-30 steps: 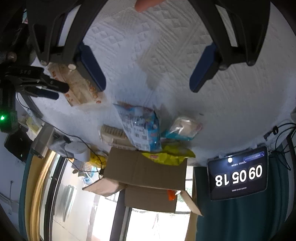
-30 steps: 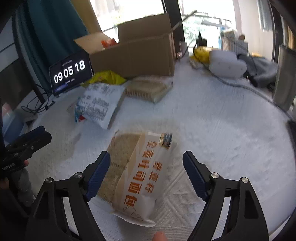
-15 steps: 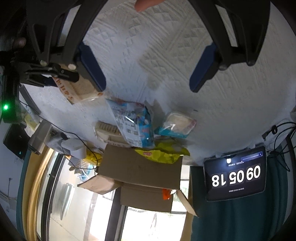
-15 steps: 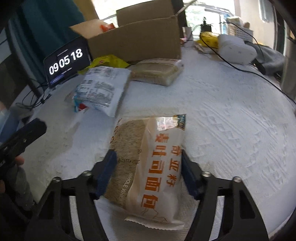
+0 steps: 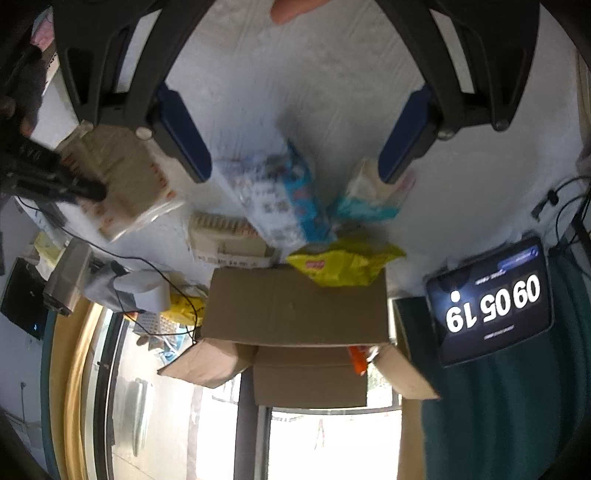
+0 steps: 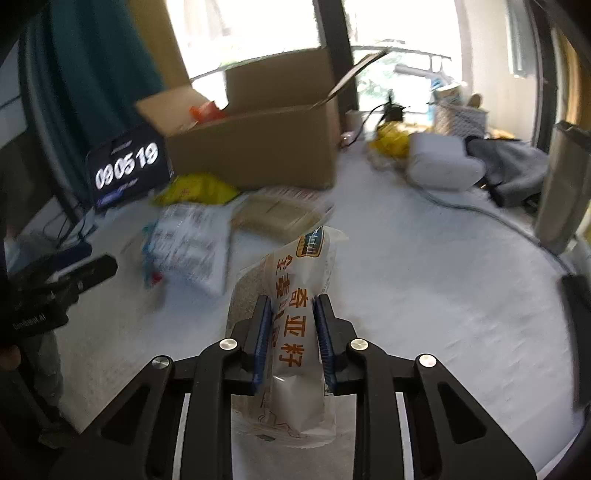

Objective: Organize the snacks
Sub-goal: 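Grasp the toast loaf with the right gripper while the left grasps a blue-white packet, then carry the toast loaf and blue-white packet over the cardboard box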

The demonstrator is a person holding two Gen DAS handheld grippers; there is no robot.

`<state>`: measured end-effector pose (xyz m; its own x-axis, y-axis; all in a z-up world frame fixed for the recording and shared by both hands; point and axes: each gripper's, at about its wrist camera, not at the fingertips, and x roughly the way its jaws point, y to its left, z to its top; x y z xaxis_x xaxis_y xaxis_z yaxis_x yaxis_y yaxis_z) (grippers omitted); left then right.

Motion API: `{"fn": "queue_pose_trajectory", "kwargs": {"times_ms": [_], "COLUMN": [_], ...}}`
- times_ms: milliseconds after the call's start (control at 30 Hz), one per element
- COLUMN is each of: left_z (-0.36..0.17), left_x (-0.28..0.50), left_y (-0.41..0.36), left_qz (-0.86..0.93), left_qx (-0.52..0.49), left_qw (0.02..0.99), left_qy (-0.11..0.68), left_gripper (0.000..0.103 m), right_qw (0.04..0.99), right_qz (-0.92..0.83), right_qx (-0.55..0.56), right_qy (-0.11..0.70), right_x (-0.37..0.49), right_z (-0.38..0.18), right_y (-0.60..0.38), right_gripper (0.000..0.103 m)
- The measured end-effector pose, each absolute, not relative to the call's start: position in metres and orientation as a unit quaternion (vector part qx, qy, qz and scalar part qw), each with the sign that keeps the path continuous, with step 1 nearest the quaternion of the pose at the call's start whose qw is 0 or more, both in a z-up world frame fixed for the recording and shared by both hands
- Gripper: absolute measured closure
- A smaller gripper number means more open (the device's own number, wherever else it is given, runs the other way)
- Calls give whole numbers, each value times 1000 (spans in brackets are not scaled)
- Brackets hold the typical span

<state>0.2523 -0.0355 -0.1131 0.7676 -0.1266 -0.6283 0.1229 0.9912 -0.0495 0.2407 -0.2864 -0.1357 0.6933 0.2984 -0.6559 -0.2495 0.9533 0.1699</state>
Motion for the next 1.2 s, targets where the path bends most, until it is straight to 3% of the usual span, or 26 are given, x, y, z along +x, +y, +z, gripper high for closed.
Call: {"fn": "queue_pose_trajectory", "kwargs": {"times_ms": [300,733,933,1200], "left_z": [-117,-167,-172,-165], "left_x": [304,346,343,327], "left_y": [-49,-64,-68,-68], "left_qz": [-51,-45,-51,-62], "left_qx": [-5,24,22,26], "left_qw": [936,903,901,901], "left_qy": [350,427,430,429], "left_gripper": [10,11,32,42], "right_qw": [935,929,928,934], "right_qz": [123,130,129,120], "right_qx": [51,76,78,79], "right_qy": [329,339,339,328], "right_x": [261,285,286,275], "right_z": [-116,-129,-130,-120], "right_y": [-338,-353,-354,-359], "right_gripper": [78,78,78,79]}}
